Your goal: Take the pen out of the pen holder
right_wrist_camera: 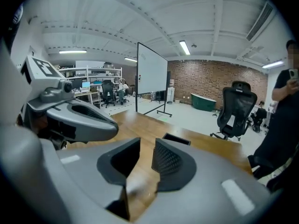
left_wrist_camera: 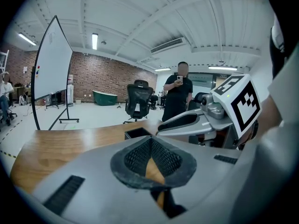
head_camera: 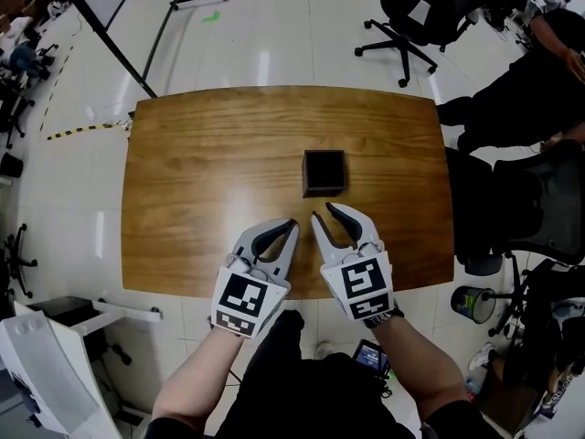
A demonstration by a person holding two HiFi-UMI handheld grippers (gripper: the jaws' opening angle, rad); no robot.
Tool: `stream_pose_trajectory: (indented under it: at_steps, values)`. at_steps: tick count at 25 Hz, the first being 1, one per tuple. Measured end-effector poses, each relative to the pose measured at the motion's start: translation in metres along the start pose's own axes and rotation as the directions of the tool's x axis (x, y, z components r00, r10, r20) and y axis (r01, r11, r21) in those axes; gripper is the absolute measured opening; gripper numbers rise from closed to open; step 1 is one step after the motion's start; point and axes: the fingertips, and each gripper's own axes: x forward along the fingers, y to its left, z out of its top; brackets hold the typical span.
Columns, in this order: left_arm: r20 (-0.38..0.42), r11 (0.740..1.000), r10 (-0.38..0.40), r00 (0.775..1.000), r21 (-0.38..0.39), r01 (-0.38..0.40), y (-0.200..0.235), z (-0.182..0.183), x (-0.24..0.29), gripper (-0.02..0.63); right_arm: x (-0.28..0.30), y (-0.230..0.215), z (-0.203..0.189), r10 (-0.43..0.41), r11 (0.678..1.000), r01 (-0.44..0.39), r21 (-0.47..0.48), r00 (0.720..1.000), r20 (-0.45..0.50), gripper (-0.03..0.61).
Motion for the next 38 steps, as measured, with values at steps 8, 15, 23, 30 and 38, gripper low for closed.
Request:
stream_pose_trajectory:
  at_steps: [8,15,23,30,38]
  values:
    - [-0.030,0.999,0.001,1.000,-0.035,-0.002,0.021,-0.019,0.018,0.005,0.043,-0.008,-0.005,-0.032,0.999,0.031,-0.045,0.999,-0.034,0.100]
    - [-0.038,0.999,0.007,0.999,-0.053,-0.009,0.036,-0.023,0.026,0.005,0.070,-0.021,-0.013,-0.066,0.995,0.058,-0.082,0.994,-0.091,0.109]
    - [-0.043,0.998,0.001,0.999,-0.063,-0.004,0.041,-0.027,0.037,0.005,0.087,-0.030,-0.021,-0.085,0.993,0.072,-0.096,0.987,-0.137,0.107]
    - [-0.043,0.998,-0.001,0.999,-0.064,-0.002,0.044,-0.024,0.038,0.005,0.090,-0.035,-0.026,-0.108,0.990,0.091,-0.103,0.979,-0.173,0.083]
    - [-0.042,0.999,-0.001,0.999,-0.054,-0.001,0.044,-0.022,0.038,0.005,0.090,-0.042,-0.027,-0.139,0.987,0.119,-0.112,0.972,-0.188,0.049]
